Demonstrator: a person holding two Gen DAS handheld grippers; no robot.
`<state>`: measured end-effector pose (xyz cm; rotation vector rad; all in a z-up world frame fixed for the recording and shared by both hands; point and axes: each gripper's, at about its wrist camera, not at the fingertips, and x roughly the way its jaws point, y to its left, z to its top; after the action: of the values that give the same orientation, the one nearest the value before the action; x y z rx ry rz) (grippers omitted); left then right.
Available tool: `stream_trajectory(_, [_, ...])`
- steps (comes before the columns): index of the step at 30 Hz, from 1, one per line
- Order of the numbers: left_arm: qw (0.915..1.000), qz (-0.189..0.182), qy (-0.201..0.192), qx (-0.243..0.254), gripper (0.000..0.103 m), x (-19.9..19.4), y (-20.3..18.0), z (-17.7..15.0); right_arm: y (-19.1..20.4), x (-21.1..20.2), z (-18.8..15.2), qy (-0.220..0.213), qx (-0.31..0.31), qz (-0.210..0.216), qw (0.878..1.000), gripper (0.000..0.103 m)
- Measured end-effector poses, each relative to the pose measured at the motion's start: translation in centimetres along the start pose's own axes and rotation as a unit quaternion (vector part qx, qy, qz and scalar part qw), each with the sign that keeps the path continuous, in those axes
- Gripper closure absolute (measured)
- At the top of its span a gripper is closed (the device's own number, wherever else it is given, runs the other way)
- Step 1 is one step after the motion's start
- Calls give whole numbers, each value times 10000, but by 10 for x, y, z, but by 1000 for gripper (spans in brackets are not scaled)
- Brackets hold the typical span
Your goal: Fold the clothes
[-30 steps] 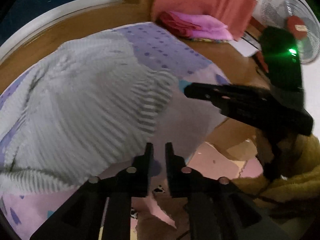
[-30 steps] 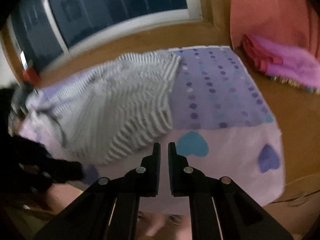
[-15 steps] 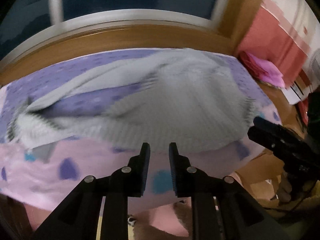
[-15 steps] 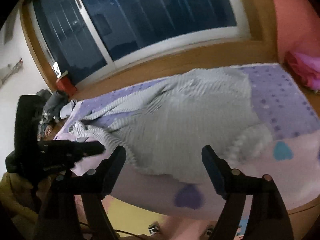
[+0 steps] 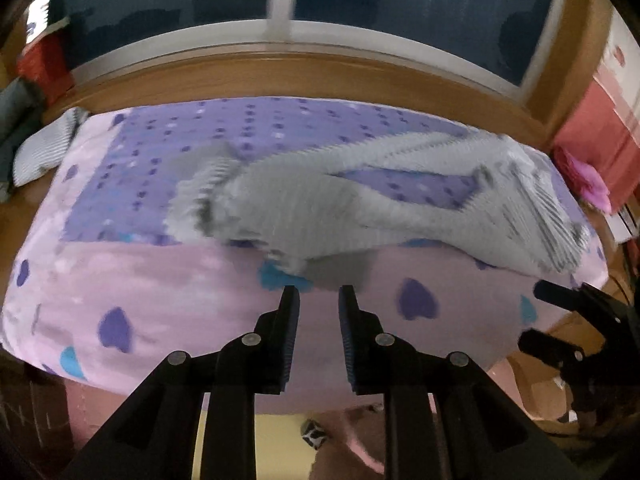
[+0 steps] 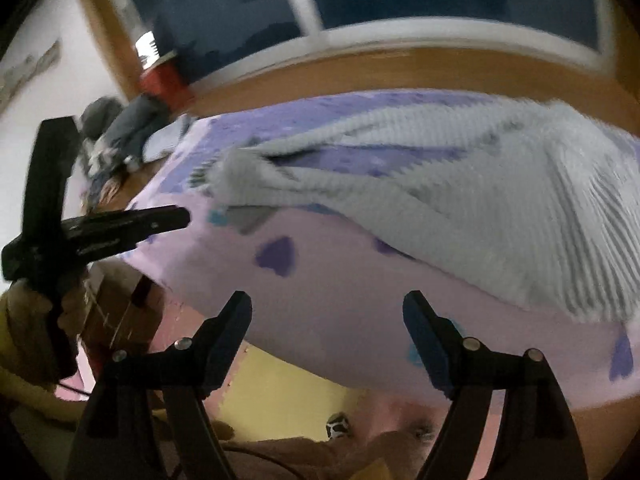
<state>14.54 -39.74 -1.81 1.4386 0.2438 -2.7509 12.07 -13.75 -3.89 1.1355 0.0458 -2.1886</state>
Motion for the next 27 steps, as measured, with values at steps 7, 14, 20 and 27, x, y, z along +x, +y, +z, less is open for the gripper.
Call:
stream_trajectory(7, [9989, 385, -37, -269, 82, 14, 54, 28, 40, 48, 31, 160, -482, 218, 9985, 24])
stream_trajectory(14, [9992, 347, 207, -74, 70, 46, 80, 78, 55, 94, 81, -3, -456, 496, 9977, 24])
stream_trajectory(20, [9974, 354, 627, 70, 69, 95, 87, 104, 65, 132, 107, 150, -329, 694, 9969, 24])
stream_trajectory(27, [9946, 162, 1023, -2, 66, 135, 101, 114, 76, 148, 108, 194, -145, 312, 9992, 24])
